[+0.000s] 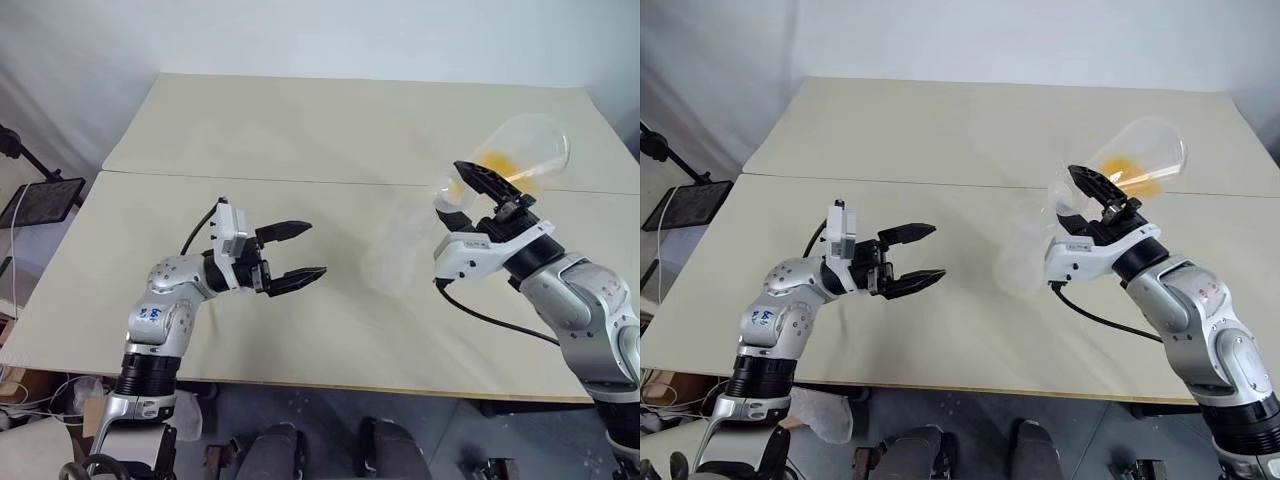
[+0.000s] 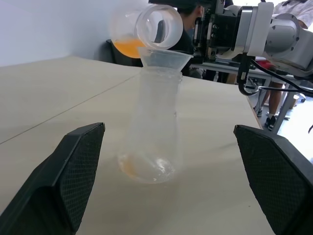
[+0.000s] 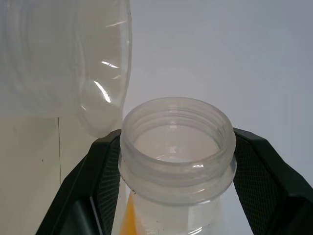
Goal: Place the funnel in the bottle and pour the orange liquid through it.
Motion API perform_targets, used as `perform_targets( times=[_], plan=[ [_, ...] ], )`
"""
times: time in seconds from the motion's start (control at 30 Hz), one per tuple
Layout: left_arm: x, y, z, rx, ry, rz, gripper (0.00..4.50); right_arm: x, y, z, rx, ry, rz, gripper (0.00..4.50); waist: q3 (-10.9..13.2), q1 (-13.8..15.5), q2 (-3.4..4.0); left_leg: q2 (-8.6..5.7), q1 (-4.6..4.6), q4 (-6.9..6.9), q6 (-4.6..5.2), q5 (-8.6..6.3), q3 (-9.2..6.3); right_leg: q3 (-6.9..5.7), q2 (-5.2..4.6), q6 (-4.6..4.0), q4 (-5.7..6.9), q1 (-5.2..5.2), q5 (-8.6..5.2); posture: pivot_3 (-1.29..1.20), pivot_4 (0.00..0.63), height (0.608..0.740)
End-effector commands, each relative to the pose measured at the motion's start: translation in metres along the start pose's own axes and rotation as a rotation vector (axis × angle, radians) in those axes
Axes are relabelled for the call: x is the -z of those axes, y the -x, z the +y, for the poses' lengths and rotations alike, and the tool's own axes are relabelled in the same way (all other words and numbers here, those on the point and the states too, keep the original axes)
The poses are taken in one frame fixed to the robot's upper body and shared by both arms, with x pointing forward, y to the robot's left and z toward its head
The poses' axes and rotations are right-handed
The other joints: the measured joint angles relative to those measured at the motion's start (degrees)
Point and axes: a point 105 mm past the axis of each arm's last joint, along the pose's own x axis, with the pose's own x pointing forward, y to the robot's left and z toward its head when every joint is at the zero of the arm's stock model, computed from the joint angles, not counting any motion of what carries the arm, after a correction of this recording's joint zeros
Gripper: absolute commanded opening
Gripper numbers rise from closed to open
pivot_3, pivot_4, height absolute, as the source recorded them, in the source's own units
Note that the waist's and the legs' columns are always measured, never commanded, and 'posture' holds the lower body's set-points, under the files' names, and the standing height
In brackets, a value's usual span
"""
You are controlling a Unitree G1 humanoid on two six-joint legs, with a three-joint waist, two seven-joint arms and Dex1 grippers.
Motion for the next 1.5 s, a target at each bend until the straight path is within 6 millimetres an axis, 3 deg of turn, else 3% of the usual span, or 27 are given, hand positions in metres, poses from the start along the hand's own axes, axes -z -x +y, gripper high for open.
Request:
perform_targets(
  times=[0.03,1.5],
  plan=[
    [-0.0124,-0.005,-0.0031,0.033,-0.044,-0.04,4.5,0.0027,0.003,-0.021,0.071,0.056,0.009,2.8,0.0,0.0,0.0,0.0,0.0,0.0,0.0,0.0,0.0,0.0,0.0,0.0,0.0,0.0,0.0,0.0,0.15,0.74],
    [-0.0059,-0.0046,-0.006,0.008,-0.021,-0.047,4.5,0.0018,0.0014,-0.0238,0.034,0.236,-0.036,2.8,0.0,0.0,0.0,0.01,0.0,0.0,-0.02,0.01,0.0,0.01,0.01,0.0,-0.01,0.01,0.0,0.0,0.15,0.74]
  ],
)
